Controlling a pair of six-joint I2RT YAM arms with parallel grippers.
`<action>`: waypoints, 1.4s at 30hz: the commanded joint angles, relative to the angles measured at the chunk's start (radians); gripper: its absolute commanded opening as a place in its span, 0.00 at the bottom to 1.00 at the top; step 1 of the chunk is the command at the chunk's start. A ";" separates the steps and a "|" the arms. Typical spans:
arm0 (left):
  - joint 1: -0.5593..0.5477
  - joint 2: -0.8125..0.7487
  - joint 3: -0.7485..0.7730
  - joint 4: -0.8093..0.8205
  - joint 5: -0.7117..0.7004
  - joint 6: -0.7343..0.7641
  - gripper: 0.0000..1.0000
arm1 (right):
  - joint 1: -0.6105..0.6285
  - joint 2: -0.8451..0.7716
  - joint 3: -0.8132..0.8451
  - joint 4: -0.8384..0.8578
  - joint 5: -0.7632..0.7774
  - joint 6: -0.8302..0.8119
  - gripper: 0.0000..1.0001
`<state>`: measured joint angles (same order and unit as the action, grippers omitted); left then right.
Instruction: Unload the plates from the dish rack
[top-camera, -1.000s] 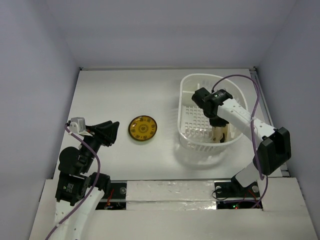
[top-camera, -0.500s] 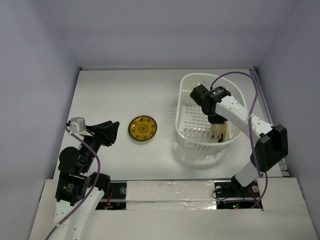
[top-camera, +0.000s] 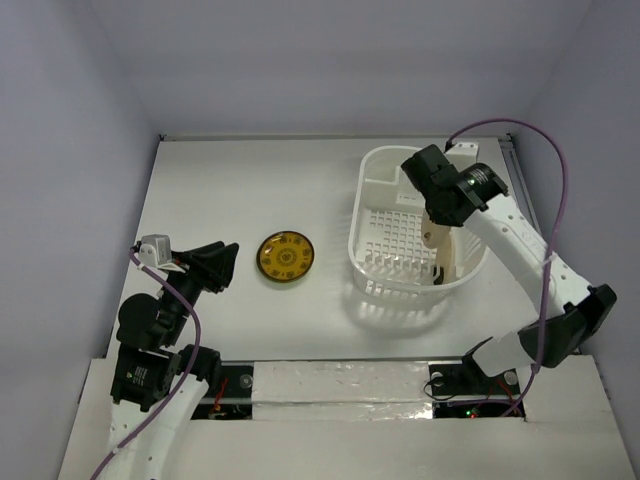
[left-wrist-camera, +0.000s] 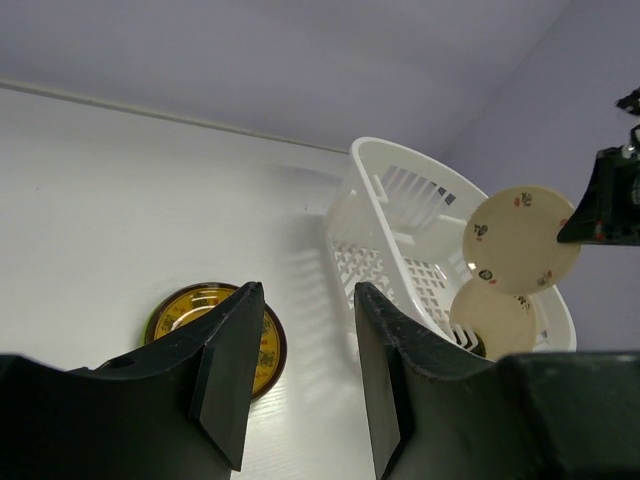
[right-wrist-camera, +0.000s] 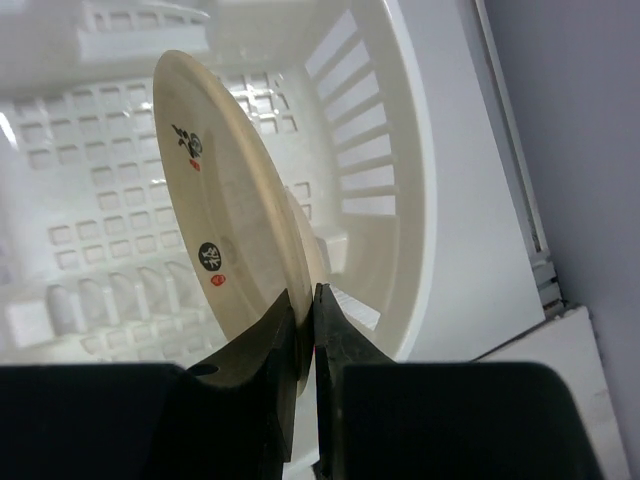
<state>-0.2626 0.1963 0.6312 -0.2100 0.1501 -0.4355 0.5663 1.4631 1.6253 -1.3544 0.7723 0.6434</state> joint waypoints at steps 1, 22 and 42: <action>-0.006 0.009 0.019 0.054 0.009 0.009 0.38 | 0.033 -0.052 0.093 -0.028 0.059 0.027 0.00; 0.003 0.018 0.022 0.040 -0.035 0.001 0.38 | 0.372 0.266 -0.009 0.962 -0.538 -0.001 0.00; 0.003 0.023 0.021 0.038 -0.035 0.000 0.38 | 0.394 0.390 -0.250 1.127 -0.508 0.206 0.12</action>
<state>-0.2615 0.2104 0.6312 -0.2104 0.1192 -0.4358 0.9611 1.9087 1.4273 -0.2951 0.2451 0.7948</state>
